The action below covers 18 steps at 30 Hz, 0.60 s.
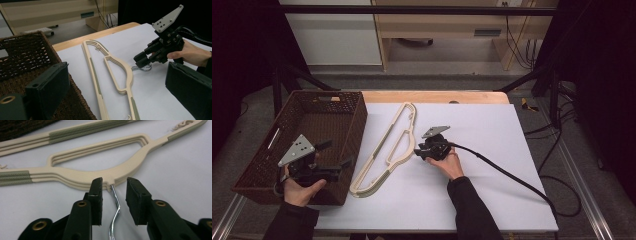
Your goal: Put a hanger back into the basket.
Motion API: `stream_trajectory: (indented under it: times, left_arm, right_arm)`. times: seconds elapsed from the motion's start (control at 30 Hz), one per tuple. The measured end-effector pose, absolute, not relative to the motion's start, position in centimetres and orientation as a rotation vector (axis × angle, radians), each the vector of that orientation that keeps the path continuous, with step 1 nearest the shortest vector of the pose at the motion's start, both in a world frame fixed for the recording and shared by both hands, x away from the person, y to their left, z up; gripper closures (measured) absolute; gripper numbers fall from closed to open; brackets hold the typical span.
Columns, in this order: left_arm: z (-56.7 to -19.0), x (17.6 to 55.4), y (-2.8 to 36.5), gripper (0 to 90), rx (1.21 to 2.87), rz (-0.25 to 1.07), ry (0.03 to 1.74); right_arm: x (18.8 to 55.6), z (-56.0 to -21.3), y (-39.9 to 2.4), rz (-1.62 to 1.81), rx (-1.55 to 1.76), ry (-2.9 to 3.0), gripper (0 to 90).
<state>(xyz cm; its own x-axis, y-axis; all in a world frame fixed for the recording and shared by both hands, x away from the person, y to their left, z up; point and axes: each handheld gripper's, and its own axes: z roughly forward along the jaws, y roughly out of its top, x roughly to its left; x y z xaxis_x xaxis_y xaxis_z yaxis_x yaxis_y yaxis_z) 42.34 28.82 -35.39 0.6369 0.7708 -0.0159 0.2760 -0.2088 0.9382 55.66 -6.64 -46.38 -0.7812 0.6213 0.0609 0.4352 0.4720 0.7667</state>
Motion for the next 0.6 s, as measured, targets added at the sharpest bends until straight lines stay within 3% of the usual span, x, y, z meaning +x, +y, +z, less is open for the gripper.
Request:
stream_trajectory:
  times: [0.4, 0.6]
  left_arm:
    - [-35.6, 42.4, 28.6, 5.0, 1.787, 0.564, 0.845]
    - [-35.6, 42.5, 28.6, 5.2, 1.794, 0.565, 0.84]
  right_arm:
    - [56.3, -47.7, -6.6, 1.147, 0.905, 2.567, 83.1]
    - [56.5, -47.6, -6.8, 1.155, 0.904, 2.576, 85.1]
